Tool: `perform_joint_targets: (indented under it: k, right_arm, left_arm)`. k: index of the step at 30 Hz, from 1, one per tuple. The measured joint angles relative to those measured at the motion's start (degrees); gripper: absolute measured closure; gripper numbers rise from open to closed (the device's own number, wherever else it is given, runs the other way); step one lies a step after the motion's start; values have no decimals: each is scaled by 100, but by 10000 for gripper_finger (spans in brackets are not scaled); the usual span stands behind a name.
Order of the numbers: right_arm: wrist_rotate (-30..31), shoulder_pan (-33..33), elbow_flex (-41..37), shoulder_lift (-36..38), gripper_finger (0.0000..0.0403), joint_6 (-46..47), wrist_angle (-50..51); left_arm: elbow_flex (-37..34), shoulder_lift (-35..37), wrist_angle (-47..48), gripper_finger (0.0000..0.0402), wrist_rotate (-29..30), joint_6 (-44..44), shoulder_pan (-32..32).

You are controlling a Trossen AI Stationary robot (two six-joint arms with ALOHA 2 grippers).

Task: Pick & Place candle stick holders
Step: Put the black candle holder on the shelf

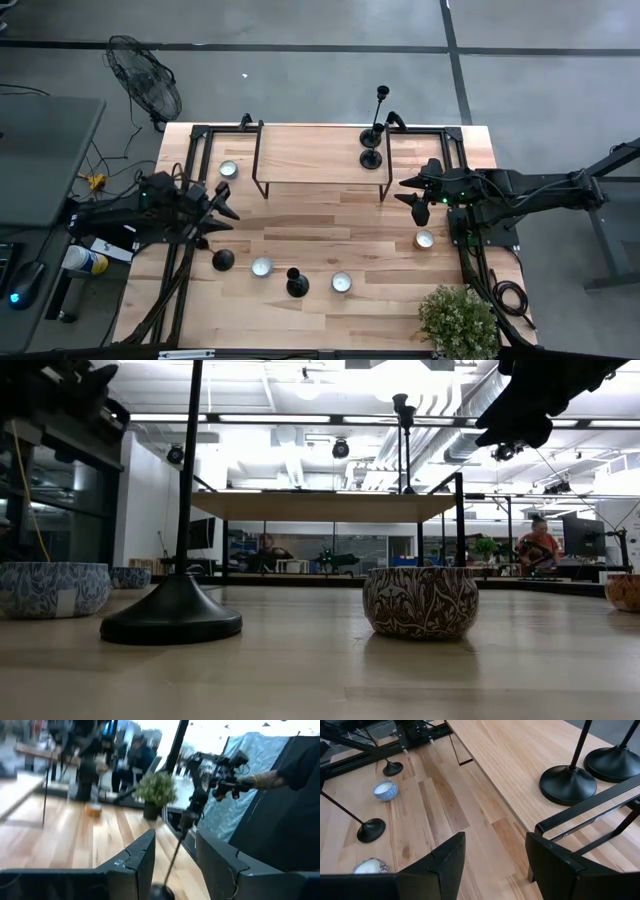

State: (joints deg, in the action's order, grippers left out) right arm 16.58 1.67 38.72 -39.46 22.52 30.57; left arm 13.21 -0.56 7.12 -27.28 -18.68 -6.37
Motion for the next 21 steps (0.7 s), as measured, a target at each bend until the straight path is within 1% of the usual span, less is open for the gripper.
perform_joint_targets:
  k: [4,7,11,15,19,21]
  right_arm:
    - [0,0,0,0,203,0,0]
    - [0,0,0,0,203,0,2]
    - [0,0,0,0,203,0,2]
    - [0,0,0,0,203,0,4]
    - [0,0,0,0,203,-2,4]
    - [0,0,0,0,203,-2,9]
  left_arm:
    - [631,0,1232,264,220,-509,1]
    - [1148,0,2061,264,236,-844,0]
    - [1764,0,2810,264,249,-1184,0]
    - [2304,0,3366,264,231,-1531,0]
    - [2675,-4,4115,263,225,-1675,0]
    - [2760,-14,4445,258,115,-1739,0]
